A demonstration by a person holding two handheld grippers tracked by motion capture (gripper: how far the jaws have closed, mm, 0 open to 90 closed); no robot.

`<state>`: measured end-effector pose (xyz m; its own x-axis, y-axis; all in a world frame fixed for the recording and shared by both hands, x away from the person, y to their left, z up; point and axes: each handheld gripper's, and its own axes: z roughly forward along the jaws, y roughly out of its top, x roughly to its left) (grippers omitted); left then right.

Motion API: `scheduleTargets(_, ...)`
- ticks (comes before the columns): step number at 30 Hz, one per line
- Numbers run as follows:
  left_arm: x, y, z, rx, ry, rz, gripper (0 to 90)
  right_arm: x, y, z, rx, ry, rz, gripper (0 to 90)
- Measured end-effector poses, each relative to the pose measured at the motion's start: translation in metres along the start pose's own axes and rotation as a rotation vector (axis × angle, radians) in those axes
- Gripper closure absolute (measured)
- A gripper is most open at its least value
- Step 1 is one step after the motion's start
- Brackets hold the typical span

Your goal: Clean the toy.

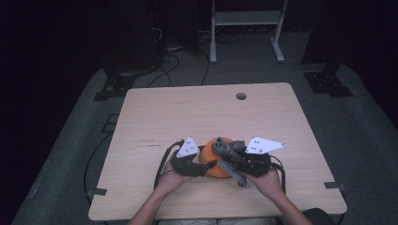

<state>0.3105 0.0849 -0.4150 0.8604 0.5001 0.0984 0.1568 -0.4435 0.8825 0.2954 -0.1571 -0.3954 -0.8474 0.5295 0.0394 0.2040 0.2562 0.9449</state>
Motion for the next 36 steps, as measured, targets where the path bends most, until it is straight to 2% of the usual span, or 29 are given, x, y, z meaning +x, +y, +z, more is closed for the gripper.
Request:
scheduleTargets(1, -0.003, 0.003, -0.002, 0.004, 0.011, 0.035, 34.4, -0.001, 0.001, 0.000, -0.003, 0.000, -0.005, 75.5)
scheduleTargets(2, -0.003, 0.003, -0.002, 0.007, 0.006, 0.040, 33.9, -0.003, 0.000, -0.001, 0.005, -0.003, 0.005, 75.6)
scheduleTargets(4, 0.002, -0.001, -0.001, 0.002, -0.016, 0.006, 30.0, -0.013, -0.007, -0.002, 0.021, -0.009, 0.050, 75.6)
scheduleTargets(6, 0.009, -0.006, 0.001, 0.004, -0.035, -0.075, 21.1, -0.018, -0.014, -0.001, 0.049, -0.025, 0.076, 75.7)
scheduleTargets(8, 0.020, -0.010, 0.004, 0.033, -0.056, -0.189, 11.5, -0.019, -0.015, -0.002, 0.062, -0.037, 0.072, 75.6)
scheduleTargets(9, 0.024, -0.012, 0.006, 0.031, -0.080, -0.243, 11.2, -0.019, -0.015, -0.002, 0.063, -0.037, 0.072, 75.7)
scheduleTargets(10, 0.024, -0.014, 0.007, 0.026, -0.100, -0.259, 14.1, -0.018, -0.013, -0.002, 0.067, -0.044, 0.064, 75.6)
scheduleTargets(11, 0.021, -0.014, 0.007, 0.017, -0.083, -0.227, 21.8, -0.015, -0.012, -0.002, 0.063, -0.048, 0.054, 75.6)
scheduleTargets(13, 0.011, -0.009, 0.005, 0.007, -0.051, -0.124, 31.1, -0.007, -0.006, -0.003, 0.035, -0.027, 0.017, 75.6)
scheduleTargets(15, -0.001, -0.004, 0.004, 0.006, -0.030, 0.011, 36.1, 0.002, 0.002, -0.003, 0.001, 0.015, -0.022, 75.6)
scheduleTargets(16, -0.005, -0.003, 0.004, 0.010, -0.023, 0.052, 37.1, 0.004, 0.004, -0.003, 0.001, 0.020, -0.034, 75.6)
scheduleTargets(17, -0.007, -0.002, 0.004, 0.014, -0.024, 0.072, 37.5, 0.004, 0.004, -0.002, 0.008, 0.017, -0.041, 75.6)
scheduleTargets(18, -0.007, -0.003, 0.005, 0.016, -0.029, 0.066, 37.2, 0.002, 0.004, -0.003, 0.017, 0.009, -0.040, 75.6)
scheduleTargets(20, -0.002, -0.005, 0.005, 0.008, -0.049, 0.016, 32.5, -0.007, 0.001, -0.007, 0.024, -0.007, -0.012, 75.6)
scheduleTargets(23, 0.006, -0.004, 0.009, -0.003, -0.115, -0.123, 19.2, -0.014, -0.001, -0.013, 0.036, -0.043, -0.004, 75.7)
scheduleTargets(24, 0.008, -0.004, 0.010, -0.006, -0.124, -0.168, 18.9, -0.013, -0.001, -0.013, 0.041, -0.043, -0.014, 75.7)
scheduleTargets(25, 0.008, -0.003, 0.010, -0.016, -0.118, -0.197, 21.6, -0.011, -0.001, -0.013, 0.040, -0.021, -0.010, 75.7)
scheduleTargets(26, 0.006, -0.003, 0.011, -0.020, -0.106, -0.168, 28.3, -0.007, -0.001, -0.011, 0.036, 0.011, -0.010, 75.6)
scheduleTargets(28, -0.002, -0.002, 0.010, -0.007, -0.059, -0.064, 34.5, 0.003, 0.001, -0.005, 0.037, 0.043, -0.037, 75.6)
scheduleTargets(30, -0.005, -0.003, 0.009, -0.007, -0.048, -0.040, 38.3, 0.003, 0.003, -0.004, 0.036, 0.027, -0.048, 75.7)
scheduleTargets(33, -0.002, -0.005, 0.009, -0.005, -0.059, -0.043, 38.5, -0.008, 0.004, -0.011, 0.036, -0.038, -0.028, 75.7)
scheduleTargets(34, -0.001, -0.005, 0.009, -0.009, -0.067, -0.056, 36.6, -0.013, 0.003, -0.015, 0.041, -0.060, -0.023, 75.7)
scheduleTargets(36, 0.002, -0.004, 0.012, -0.014, -0.102, -0.122, 27.1, -0.016, 0.000, -0.018, 0.047, -0.075, -0.010, 75.7)
